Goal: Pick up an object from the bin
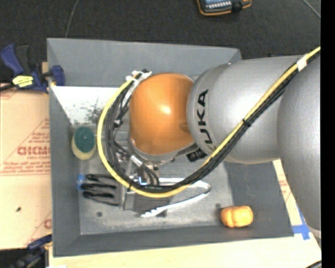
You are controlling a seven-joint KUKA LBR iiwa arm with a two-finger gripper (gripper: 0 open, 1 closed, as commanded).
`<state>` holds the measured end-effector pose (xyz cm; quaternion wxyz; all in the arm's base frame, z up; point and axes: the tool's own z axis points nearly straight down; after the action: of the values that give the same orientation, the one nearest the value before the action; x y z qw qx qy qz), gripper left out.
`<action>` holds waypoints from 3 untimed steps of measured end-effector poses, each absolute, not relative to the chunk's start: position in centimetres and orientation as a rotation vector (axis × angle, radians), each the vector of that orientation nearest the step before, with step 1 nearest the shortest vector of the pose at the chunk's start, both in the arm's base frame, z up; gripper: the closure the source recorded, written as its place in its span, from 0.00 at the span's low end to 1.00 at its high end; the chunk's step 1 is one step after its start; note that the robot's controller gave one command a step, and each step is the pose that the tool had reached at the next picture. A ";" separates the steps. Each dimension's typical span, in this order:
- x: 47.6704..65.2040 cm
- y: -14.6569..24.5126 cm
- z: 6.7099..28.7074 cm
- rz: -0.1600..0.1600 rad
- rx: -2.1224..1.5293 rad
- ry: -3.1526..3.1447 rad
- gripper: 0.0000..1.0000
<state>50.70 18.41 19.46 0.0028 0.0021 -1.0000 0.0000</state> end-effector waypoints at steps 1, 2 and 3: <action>50.9 18.3 19.8 -0.002 -0.003 -3.143 0.00; 51.9 21.1 7.0 -0.004 0.019 -3.143 0.00; 50.1 20.2 12.5 -0.015 -0.665 -3.086 0.00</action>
Offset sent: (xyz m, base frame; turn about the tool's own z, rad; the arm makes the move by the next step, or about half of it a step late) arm 0.0111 0.0281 -0.1246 -0.0061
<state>50.10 20.17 12.54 -0.0075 -0.2105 -0.9775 -0.0046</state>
